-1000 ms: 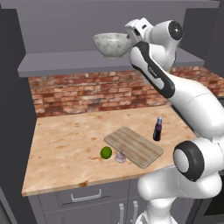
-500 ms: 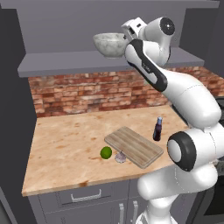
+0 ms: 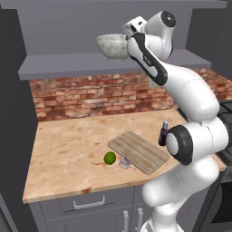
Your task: Open the cabinet. Place the bowl and condiment on the counter. Then place the lime and garlic on the cutting board.
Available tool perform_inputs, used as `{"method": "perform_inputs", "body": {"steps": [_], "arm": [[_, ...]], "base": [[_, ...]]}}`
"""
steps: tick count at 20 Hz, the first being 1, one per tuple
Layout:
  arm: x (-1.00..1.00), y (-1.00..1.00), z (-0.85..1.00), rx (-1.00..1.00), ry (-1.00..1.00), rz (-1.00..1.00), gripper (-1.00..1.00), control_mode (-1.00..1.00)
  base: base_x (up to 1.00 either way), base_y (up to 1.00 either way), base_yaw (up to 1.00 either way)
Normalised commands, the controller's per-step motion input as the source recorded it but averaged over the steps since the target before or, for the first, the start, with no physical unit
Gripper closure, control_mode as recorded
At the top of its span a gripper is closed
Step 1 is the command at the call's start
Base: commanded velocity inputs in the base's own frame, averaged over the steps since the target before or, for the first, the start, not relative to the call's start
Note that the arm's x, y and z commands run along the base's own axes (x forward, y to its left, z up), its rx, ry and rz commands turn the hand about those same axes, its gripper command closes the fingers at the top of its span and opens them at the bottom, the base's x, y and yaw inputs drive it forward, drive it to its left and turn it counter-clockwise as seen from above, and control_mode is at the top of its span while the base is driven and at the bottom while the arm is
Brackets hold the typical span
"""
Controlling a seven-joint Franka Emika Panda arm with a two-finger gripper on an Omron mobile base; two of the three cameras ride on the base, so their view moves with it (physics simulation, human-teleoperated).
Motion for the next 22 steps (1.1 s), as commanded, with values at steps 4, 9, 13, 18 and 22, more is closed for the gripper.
{"method": "perform_inputs", "body": {"steps": [4,9,13,18,22], "arm": [[0.18,0.00,-0.04,0.01,0.00,0.01,-1.00,-1.00],[0.08,0.00,-0.14,0.01,-0.03,0.00,-1.00,-1.00],[0.06,0.00,-0.15,0.01,-0.03,0.00,-1.00,-1.00],[0.07,0.03,-0.11,0.00,0.00,0.00,-1.00,-1.00],[0.09,0.12,-0.04,0.01,0.00,0.00,-1.00,-1.00]], "base": [[0.00,0.00,0.00],[0.00,0.00,0.00],[0.00,0.00,0.00],[0.00,0.00,0.00],[0.00,0.00,0.00]]}}
